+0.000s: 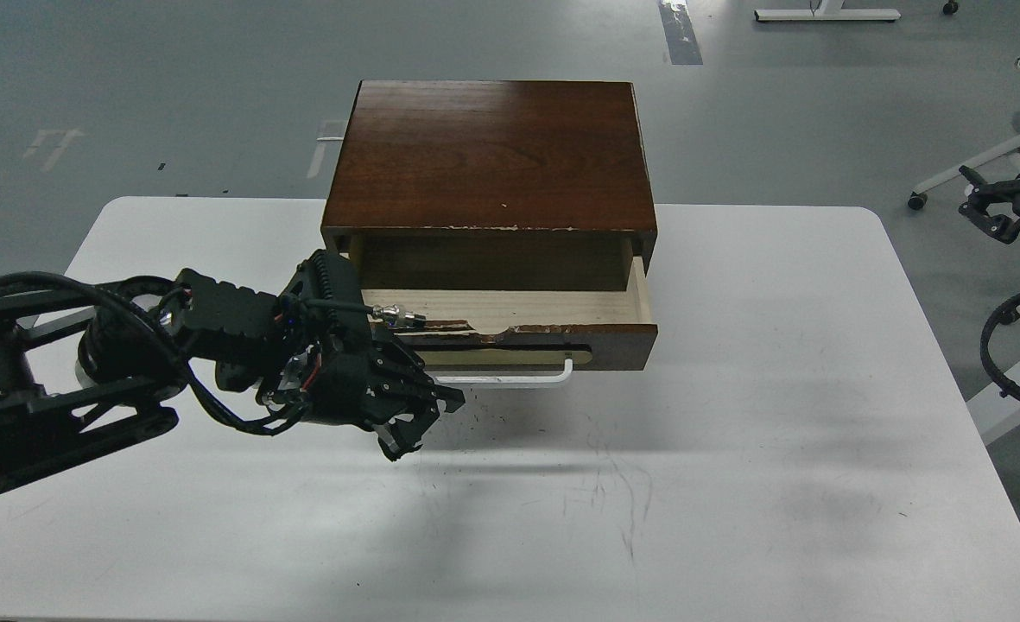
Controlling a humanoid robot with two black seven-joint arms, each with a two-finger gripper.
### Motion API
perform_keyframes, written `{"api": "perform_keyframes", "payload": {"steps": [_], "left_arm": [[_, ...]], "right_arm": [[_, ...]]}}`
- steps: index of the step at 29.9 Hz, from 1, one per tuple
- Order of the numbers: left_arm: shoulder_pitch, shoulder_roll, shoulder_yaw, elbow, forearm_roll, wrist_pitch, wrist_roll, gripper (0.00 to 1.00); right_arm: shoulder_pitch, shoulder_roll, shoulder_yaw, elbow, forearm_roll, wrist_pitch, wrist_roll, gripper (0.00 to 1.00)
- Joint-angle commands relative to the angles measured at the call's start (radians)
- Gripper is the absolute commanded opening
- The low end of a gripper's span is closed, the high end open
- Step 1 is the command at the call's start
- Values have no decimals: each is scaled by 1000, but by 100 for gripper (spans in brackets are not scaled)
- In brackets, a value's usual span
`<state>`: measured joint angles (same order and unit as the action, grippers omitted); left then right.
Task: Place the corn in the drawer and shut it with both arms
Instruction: 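Push the drawer front toward the box with the left hand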
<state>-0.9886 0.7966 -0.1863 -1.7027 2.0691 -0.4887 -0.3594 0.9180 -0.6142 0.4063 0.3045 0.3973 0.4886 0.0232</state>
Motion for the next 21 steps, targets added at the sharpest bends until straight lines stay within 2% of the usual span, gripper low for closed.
{"api": "perform_keyframes", "payload": {"steps": [1, 12, 21], "left_arm": [[-1, 12, -2, 0, 0, 0, 2, 0], [-1, 16, -4, 3, 2, 0, 10, 0], [-2, 12, -5, 55, -1, 0, 8, 0]], "right_arm": [[-1, 2, 0, -1, 0, 0, 0, 100], [-2, 1, 2, -4, 0, 0, 0, 100], [-10, 1, 0, -4, 0, 0, 0, 100]]}}
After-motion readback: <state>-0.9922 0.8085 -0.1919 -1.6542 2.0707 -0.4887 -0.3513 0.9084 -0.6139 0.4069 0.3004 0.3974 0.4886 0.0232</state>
